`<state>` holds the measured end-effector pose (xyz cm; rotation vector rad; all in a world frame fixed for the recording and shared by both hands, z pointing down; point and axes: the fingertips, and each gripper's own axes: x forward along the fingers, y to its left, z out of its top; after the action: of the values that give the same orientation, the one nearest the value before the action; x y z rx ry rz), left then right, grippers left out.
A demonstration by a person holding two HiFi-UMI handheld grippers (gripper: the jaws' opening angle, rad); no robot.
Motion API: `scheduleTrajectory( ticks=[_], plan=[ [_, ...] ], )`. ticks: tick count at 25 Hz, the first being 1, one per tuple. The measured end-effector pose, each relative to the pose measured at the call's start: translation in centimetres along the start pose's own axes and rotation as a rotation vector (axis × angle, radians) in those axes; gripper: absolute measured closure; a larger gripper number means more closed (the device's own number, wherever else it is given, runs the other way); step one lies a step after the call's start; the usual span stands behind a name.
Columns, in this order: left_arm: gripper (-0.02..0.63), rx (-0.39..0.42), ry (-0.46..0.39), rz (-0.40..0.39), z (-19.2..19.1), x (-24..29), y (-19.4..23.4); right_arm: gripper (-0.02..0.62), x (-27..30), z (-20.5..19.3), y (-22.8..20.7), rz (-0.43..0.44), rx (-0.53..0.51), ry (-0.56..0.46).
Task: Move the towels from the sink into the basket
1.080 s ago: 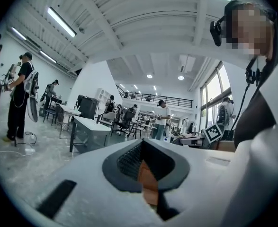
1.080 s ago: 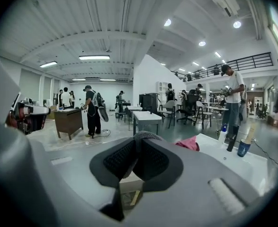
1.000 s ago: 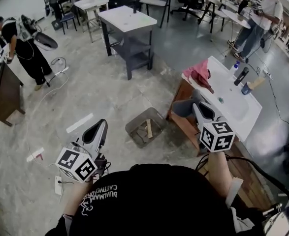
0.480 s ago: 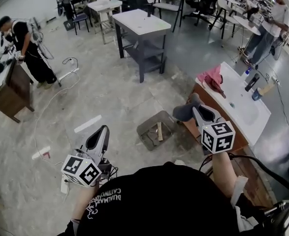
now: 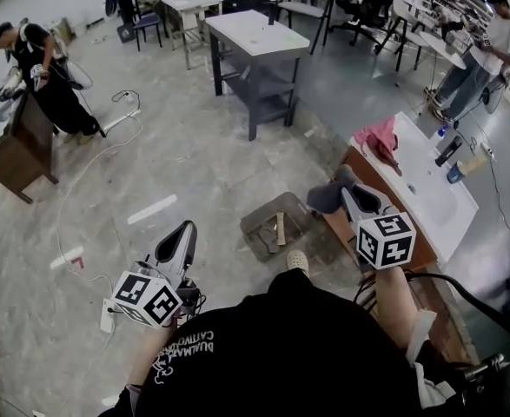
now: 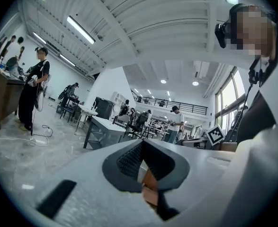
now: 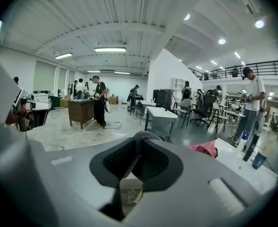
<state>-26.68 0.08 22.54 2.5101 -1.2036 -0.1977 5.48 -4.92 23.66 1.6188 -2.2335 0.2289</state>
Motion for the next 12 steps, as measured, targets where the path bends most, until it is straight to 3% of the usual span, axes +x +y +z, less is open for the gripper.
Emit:
scheduleTrajectory(
  ticks=[12],
  plan=[
    [0.604, -0.004, 0.019, 0.019, -0.8, 3.2, 1.5, 0.541, 3.4, 0.0, -1.1, 0.036, 0.009, -0.012]
  ],
)
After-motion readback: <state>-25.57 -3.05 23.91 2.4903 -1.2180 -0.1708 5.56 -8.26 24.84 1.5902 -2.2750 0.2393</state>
